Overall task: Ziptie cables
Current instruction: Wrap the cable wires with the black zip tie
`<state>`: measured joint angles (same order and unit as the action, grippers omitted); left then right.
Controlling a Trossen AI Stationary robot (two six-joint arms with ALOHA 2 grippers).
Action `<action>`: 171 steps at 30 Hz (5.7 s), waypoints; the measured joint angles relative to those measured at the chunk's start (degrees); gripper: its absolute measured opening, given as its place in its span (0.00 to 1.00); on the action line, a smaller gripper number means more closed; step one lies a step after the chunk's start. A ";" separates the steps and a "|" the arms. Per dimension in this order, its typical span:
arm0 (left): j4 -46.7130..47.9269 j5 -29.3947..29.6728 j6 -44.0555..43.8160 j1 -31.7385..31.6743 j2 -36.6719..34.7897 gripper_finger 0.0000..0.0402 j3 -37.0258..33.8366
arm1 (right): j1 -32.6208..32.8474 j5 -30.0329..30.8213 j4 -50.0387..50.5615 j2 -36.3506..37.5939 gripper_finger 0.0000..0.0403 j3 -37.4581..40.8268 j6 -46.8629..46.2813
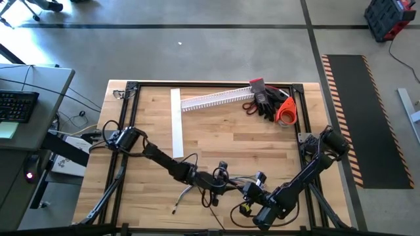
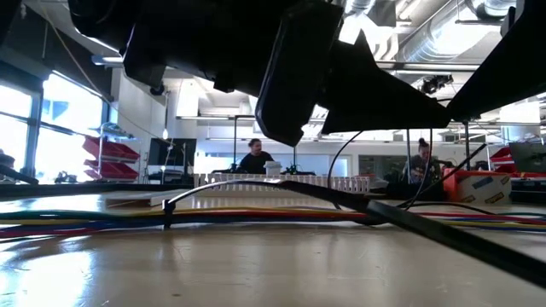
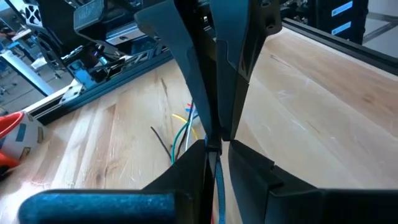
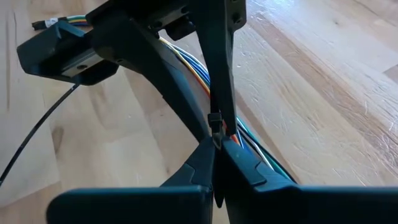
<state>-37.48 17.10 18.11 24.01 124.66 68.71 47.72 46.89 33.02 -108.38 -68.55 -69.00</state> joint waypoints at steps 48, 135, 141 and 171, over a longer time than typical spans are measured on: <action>18.02 -4.31 -3.59 -2.98 -2.54 0.01 -0.17 | 21.07 -9.02 -1.30 -5.66 0.01 -1.47 -22.73; -17.69 -15.45 -7.39 -4.42 -3.65 0.01 -11.63 | 4.85 19.86 31.67 -12.61 0.01 -5.20 -37.52; -17.70 -15.52 -7.39 -4.39 -3.65 0.01 -11.63 | 8.67 10.31 43.43 -12.61 0.06 -5.18 -50.03; -15.22 -14.98 -7.45 -4.03 -3.65 0.01 -11.63 | 4.61 10.99 16.50 -6.38 0.40 -13.11 15.30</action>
<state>-52.70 2.13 10.66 19.98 121.01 57.08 52.33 57.88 49.51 -114.76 -81.67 -53.70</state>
